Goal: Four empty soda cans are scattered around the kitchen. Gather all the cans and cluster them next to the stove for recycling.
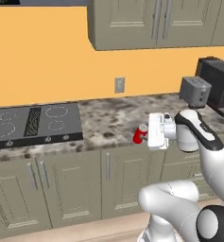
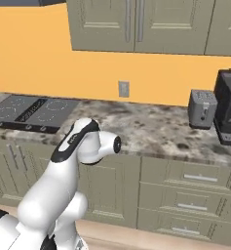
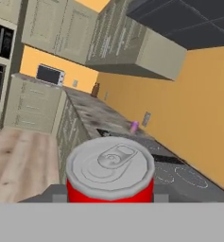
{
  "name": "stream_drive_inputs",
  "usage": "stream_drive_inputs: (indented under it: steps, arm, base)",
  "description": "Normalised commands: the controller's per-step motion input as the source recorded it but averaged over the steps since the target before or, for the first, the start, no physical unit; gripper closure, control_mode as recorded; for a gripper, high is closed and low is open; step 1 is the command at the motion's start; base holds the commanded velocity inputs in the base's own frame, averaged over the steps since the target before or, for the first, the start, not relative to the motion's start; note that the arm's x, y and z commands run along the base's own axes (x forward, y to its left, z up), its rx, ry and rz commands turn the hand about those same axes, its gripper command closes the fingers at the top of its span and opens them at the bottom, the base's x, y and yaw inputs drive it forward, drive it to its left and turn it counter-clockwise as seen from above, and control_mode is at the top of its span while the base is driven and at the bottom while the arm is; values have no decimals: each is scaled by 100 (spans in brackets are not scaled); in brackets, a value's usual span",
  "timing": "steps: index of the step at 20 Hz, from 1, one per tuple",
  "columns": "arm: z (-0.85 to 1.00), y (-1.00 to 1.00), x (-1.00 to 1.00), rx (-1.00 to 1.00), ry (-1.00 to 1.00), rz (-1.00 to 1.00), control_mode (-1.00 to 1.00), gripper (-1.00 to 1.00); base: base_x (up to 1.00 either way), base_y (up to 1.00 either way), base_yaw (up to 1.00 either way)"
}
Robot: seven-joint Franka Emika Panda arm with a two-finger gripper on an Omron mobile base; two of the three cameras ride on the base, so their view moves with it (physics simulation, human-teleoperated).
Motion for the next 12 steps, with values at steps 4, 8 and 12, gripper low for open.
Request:
stream_drive_inputs:
  steps: [4, 8, 12]
  arm:
    - [0, 0, 0, 0, 0, 0, 100, 100]
    - [0, 0, 0, 0, 0, 0, 100, 100]
    - [0, 0, 0, 0, 0, 0, 100, 100]
  base:
    - [0, 100, 0]
    - [0, 100, 0]
    - [0, 100, 0]
